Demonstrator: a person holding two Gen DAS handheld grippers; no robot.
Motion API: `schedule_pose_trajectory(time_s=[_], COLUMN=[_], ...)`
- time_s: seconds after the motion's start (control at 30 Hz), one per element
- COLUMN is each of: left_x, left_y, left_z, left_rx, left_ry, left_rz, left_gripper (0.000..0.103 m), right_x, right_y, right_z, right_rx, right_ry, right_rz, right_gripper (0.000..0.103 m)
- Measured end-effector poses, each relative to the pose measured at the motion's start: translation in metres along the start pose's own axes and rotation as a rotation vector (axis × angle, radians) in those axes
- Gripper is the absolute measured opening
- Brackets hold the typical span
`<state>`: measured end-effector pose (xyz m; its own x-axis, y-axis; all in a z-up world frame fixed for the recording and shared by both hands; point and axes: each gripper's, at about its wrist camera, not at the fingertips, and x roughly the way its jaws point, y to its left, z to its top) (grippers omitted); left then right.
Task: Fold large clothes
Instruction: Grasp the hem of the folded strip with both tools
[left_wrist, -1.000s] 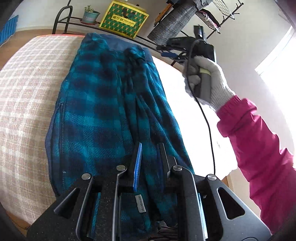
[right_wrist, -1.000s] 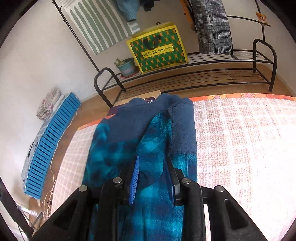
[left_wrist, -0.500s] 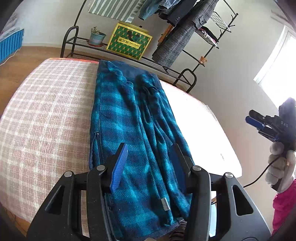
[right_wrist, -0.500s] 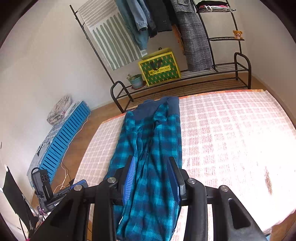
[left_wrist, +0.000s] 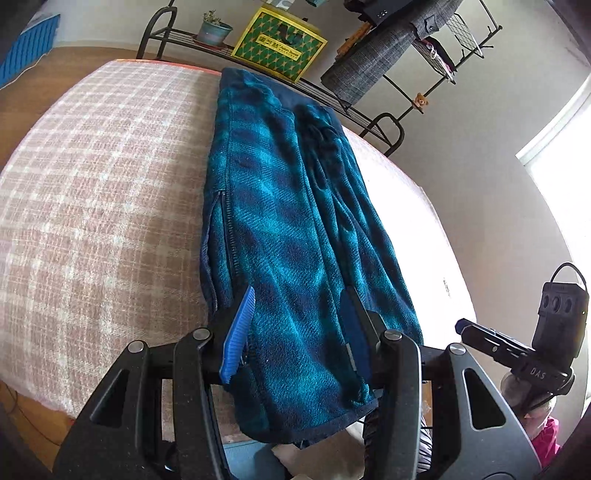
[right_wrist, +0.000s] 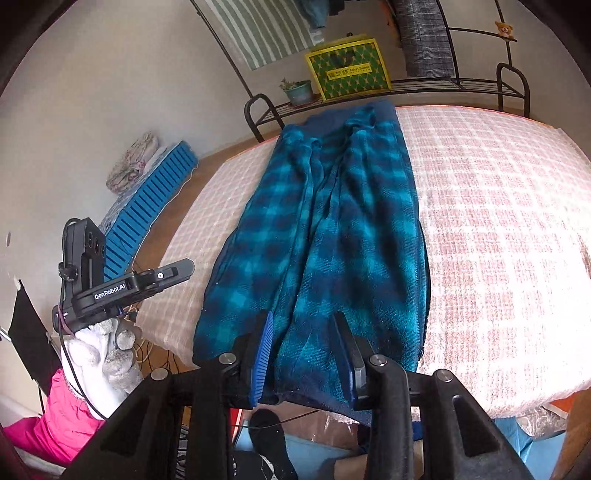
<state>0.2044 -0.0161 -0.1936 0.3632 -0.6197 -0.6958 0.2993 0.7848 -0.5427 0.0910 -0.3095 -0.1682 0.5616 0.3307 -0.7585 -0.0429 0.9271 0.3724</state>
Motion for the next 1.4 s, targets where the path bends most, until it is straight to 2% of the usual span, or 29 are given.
schedule_pose_trajectory(time_s=[0.27,0.37,0.47,0.6,0.7,0.87,1.03,1.1,1.17,1.23,1.33,1.4], left_x=[0.008,0.019,0.025,0.033,0.039,0.046,0.048,0.05,0.049,0.046,0.044,0.044], left_y=[0.034,0.043,0.047,0.052,0.059,0.051,0.035,0.034,0.031,0.027,0.024,0.021], left_z=[-0.028,-0.039,-0.047,-0.054,-0.056,-0.062,-0.066,-0.066,-0.066,-0.066,-0.066,-0.065], left_rx=[-0.11,-0.172,-0.204,-0.233,-0.278,-0.263,-0.174,-0.181,-0.17,-0.152,-0.136,-0.134], left_ry=[0.096,0.154,0.166,0.199,0.226,0.273,0.28,0.286,0.285,0.277,0.269,0.263], left_rz=[0.085,0.05,0.006,-0.033,-0.071,-0.113,-0.07,-0.071,-0.058,-0.052,-0.041,-0.033], left_gripper=[0.048,0.048,0.051,0.053,0.053,0.053,0.051,0.04,0.033,0.027,0.022,0.019], right_x=[0.075,0.072,0.047,0.007,-0.001,0.02,0.046,0.048,0.054,0.06,0.063,0.066], right_y=[-0.011,-0.015,-0.015,-0.032,-0.066,-0.104,-0.12,-0.121,-0.118,-0.11,-0.098,-0.103], right_z=[-0.036,-0.036,-0.03,-0.022,-0.019,-0.03,-0.046,-0.047,-0.049,-0.052,-0.053,-0.051], right_rx=[-0.038,-0.014,-0.015,-0.028,0.043,0.167,0.263,0.277,0.308,0.29,0.206,0.257], right_ry=[0.205,0.215,0.185,0.076,0.061,0.129,0.191,0.183,0.2,0.227,0.233,0.241], right_rz=[-0.02,0.004,0.058,-0.014,-0.038,0.044,0.204,0.274,0.347,0.38,0.337,0.356], right_gripper=[0.032,0.032,0.037,0.064,0.066,0.067,0.064,0.062,0.06,0.06,0.047,0.027])
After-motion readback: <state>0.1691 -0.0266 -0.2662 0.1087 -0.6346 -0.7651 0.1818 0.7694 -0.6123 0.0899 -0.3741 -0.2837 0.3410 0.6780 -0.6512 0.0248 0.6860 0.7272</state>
